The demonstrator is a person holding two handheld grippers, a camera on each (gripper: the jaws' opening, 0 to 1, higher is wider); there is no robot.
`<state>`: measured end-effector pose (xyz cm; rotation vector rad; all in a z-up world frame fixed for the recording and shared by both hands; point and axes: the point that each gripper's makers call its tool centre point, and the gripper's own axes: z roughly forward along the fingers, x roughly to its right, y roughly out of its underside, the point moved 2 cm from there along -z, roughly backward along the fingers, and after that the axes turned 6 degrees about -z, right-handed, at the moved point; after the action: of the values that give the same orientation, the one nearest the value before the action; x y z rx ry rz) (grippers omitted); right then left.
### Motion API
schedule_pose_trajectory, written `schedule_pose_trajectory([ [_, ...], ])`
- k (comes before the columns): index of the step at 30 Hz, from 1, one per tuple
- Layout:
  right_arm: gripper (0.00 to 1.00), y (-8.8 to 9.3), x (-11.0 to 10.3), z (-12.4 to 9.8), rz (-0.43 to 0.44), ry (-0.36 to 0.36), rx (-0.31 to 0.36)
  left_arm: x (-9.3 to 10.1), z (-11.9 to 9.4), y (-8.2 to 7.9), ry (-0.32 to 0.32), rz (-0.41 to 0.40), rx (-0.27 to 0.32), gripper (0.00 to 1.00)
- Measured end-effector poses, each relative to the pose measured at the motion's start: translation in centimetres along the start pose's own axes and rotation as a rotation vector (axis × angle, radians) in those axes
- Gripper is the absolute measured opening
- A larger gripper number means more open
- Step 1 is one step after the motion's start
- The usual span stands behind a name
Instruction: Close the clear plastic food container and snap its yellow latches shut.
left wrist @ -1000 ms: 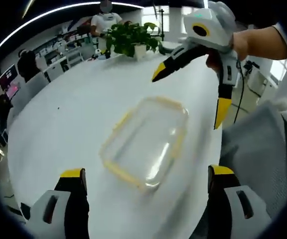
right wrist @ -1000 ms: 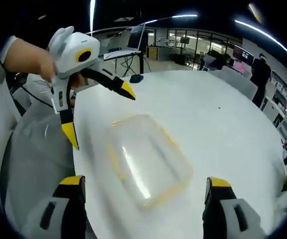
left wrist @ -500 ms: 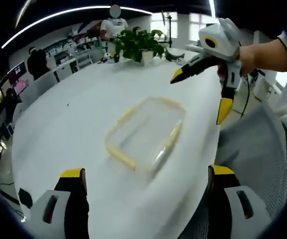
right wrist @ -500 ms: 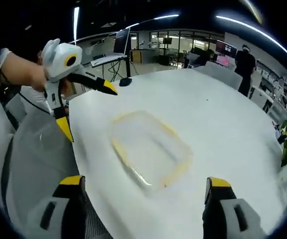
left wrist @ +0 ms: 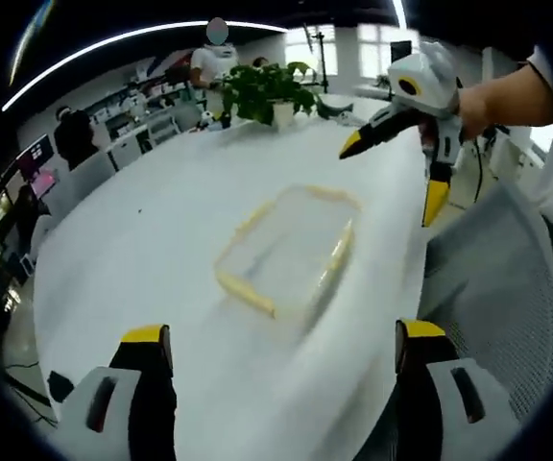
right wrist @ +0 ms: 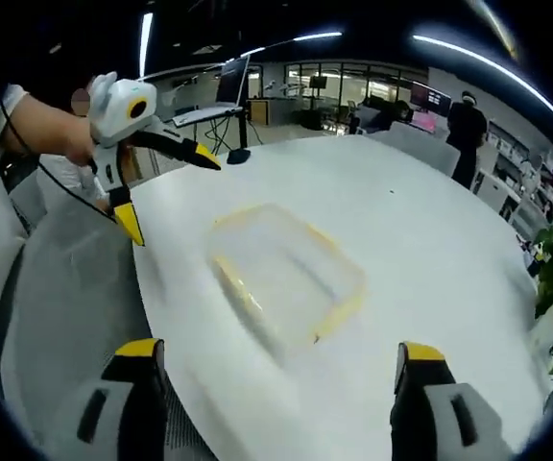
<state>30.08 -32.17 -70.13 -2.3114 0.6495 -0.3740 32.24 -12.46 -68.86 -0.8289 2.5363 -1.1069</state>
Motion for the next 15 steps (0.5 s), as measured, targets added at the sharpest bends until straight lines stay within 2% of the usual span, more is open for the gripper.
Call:
schedule_pose_trajectory([
  [3,0.99,-0.4,0.6,0.1,0.003,-0.001,0.005,-0.6,0.1,-0.5,-0.007,-0.008,0.005,0.96],
  [6,0.99,-0.6,0.8,0.5,-0.05,-0.008,0.003,-0.5,0.5,-0.9,0.001,0.026,0.013,0.94],
  [7,0.98,-0.5,1.0,0.9,-0.078,-0.014,-0.02,-0.5,0.9,-0.8,0.007,0.051,-0.006,0.94],
  [10,0.92,-1.0,1.5,1.5,-0.136,-0.023,-0.022,-0.6,1.9,-1.3,0.028,0.086,-0.008,0.93],
  [13,0.94,-1.7,2.0,2.1,-0.121,-0.036,-0.018,-0.6,2.7,-1.9,0.06,0.107,-0.016,0.93],
  [15,0.93,-2.0,2.4,2.5,-0.145,-0.039,-0.024,-0.6,3.1,-2.4,0.072,0.128,-0.012,0.91],
])
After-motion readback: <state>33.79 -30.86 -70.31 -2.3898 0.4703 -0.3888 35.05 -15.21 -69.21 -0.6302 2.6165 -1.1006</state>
